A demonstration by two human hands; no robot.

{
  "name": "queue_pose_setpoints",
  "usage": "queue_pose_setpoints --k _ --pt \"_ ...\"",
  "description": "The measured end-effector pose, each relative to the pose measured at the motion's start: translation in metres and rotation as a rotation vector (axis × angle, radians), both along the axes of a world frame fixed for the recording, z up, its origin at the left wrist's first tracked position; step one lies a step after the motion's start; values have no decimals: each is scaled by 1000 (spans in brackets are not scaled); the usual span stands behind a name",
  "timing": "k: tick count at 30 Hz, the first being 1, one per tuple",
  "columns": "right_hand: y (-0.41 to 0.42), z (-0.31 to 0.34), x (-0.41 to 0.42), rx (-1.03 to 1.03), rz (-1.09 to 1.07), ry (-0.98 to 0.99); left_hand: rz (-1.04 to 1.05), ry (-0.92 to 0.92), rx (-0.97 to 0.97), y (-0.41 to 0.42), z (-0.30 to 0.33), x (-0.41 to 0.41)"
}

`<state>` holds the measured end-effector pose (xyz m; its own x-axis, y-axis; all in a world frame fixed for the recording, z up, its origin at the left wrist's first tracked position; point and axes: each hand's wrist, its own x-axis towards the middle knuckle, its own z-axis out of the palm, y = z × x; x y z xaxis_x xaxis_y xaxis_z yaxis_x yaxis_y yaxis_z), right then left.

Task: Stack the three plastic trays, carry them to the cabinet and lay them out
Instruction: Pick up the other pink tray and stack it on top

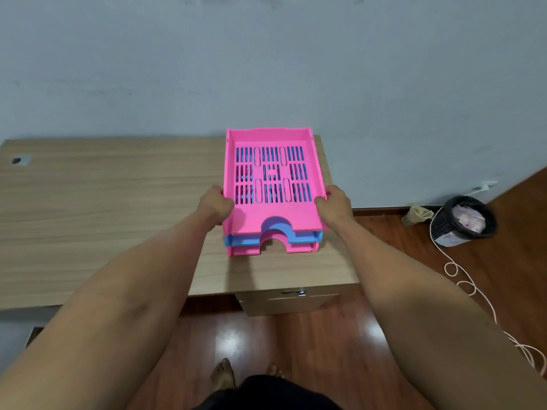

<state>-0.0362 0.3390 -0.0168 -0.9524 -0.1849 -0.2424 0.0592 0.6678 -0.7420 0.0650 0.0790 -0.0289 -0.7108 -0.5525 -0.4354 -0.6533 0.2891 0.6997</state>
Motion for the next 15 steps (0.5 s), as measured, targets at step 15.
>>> queue_pose_setpoints --k 15 --pt "-4 -18 -6 24 -14 -59 54 23 127 -5 0 10"
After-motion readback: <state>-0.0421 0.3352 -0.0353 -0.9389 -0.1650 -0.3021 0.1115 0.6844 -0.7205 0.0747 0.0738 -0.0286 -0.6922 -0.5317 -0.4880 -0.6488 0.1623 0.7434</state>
